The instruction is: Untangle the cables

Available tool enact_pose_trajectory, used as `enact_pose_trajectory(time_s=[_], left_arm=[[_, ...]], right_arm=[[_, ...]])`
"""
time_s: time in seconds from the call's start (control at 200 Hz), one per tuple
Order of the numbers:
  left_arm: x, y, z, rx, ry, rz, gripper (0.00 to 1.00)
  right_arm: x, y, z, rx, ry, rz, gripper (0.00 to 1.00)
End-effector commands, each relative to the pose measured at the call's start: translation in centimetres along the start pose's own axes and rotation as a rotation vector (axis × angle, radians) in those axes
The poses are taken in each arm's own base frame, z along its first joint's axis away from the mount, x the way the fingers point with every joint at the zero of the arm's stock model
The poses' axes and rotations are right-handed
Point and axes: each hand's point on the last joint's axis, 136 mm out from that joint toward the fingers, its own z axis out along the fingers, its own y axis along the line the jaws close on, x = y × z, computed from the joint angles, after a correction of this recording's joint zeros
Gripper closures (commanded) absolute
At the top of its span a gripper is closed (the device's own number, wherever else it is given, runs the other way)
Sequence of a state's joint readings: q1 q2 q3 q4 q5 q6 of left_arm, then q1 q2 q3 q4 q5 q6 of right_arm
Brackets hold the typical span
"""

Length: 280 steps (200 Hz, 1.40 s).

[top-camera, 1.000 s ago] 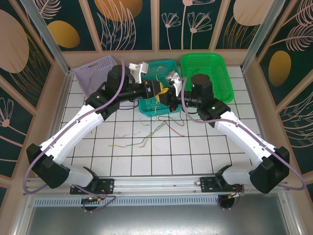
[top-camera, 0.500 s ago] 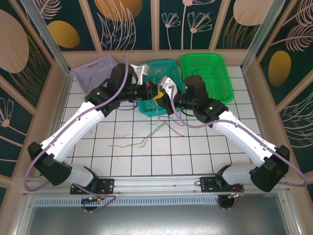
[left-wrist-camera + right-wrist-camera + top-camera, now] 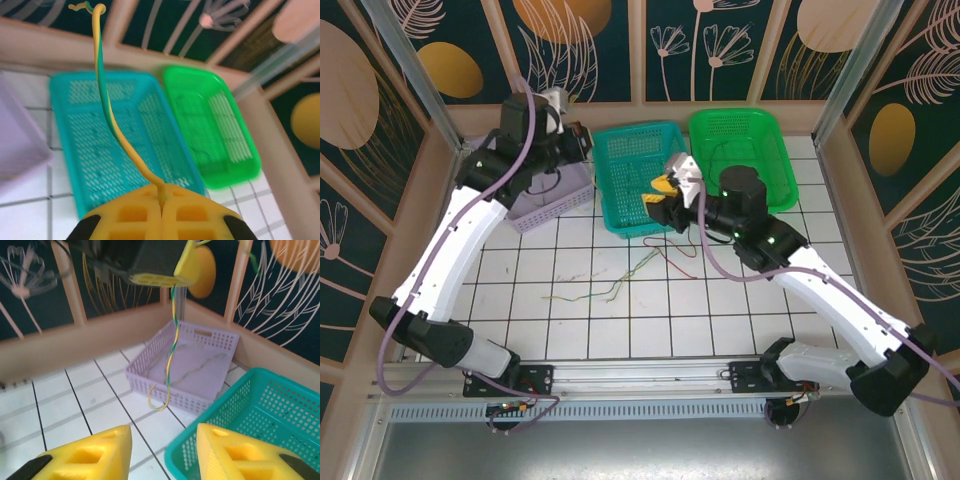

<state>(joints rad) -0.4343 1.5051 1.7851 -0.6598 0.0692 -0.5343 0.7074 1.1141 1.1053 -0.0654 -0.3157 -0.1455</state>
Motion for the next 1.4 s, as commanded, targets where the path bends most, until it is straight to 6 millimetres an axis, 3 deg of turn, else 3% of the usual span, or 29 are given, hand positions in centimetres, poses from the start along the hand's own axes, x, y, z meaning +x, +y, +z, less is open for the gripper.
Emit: enact_pose_trajectory(time_s=[0.0,0.125,0.205,0.23,0.335,0.485,0.656,0.771,0.891,1.006,1.261,1.396], left_arm=[[-3.2,2.9,1.3,-0.150,-0.111,0.133,1.00],[-8.0,6.7,2.0,-0.290,-0.233,0.178,1.00],[-9.9,8.9,2.8,-0.377,-0.267,0.205,1.00],[-9.6,10.2,4.4,-0.413,-0.246,0.218,1.00],[-9.5,14.3,7.4,-0.488,-0.210,0.203,1.00],[-7.1,19.3,11.7,-0.579,-0.121,0.139,1.00],[-1.0,24.5,16.4,-0.699,0.064,0.088,1.00],[2.4,27.0,18.5,-0.766,0.171,0.050,0.54],[2.2,26.4,18.9,-0.742,0.177,0.007,0.44],[0.1,25.1,17.7,-0.727,0.121,-0.028,0.34],[-4.8,20.5,12.6,-0.636,-0.017,-0.130,0.33],[-4.9,17.3,10.3,-0.501,-0.020,-0.193,0.37]], right_arm=[[-1.5,-0.1,-1.0,0.009,-0.103,0.119,0.61],[-1.1,0.1,-1.8,0.015,-0.127,0.185,0.62],[-0.7,0.1,-2.3,0.026,-0.130,0.212,0.63],[-0.7,0.0,-2.4,0.029,-0.132,0.217,0.63],[-0.4,0.2,-2.7,0.033,-0.128,0.237,0.63],[0.2,0.3,-2.7,0.042,-0.107,0.257,0.64],[0.7,0.2,-2.9,0.060,-0.093,0.275,0.64],[1.1,0.2,-3.1,0.068,-0.084,0.291,0.64],[1.6,0.1,-3.4,0.086,-0.070,0.301,0.63],[2.1,-0.1,-3.6,0.104,-0.057,0.304,0.62],[3.3,-2.1,-4.0,0.225,-0.044,0.343,0.62],[4.6,-3.6,-4.4,0.325,-0.040,0.428,0.62]])
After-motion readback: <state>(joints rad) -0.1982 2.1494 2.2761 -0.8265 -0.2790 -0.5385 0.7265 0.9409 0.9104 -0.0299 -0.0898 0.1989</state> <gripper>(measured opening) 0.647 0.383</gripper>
